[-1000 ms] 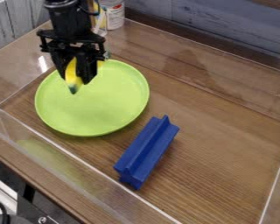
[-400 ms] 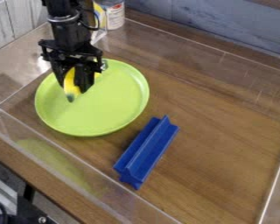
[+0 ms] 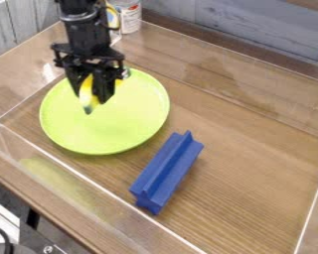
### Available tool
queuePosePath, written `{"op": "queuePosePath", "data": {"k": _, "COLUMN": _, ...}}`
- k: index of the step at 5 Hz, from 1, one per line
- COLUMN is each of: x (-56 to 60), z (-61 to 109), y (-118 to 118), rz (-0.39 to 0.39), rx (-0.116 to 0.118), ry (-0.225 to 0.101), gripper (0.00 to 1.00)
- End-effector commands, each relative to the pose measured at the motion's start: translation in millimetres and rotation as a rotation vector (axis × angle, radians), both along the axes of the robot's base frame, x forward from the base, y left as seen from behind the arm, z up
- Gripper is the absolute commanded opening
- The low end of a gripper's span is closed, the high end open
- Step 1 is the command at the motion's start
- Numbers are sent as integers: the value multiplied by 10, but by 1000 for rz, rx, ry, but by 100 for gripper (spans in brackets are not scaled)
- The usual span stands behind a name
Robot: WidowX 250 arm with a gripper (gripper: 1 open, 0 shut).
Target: Remove the banana from inside the green plate and put it on the table
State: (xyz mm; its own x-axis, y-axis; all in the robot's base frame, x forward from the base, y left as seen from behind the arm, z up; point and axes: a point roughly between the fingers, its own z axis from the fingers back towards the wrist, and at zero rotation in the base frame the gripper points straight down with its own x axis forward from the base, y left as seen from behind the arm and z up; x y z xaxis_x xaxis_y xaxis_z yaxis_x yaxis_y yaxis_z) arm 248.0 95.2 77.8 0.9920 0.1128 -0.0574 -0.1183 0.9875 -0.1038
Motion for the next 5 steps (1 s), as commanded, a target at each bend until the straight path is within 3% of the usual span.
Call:
{"op": "queuePosePath", "data": {"k": 1, "x": 184, "z": 197, "y": -208, "rz": -46, "rx": 15, "ry": -73, "gripper": 0}}
{"op": "queuePosePath", "data": {"k": 3, "x": 329, "z": 144, "y": -1082, "rz": -142, "rx": -19, "ry": -79, "gripper": 0}}
{"op": "queuePosePath", "data": {"k": 5, "x": 391, "z": -118, "y": -1941, "rz": -199, "rx": -31, "ry": -77, "gripper": 0}}
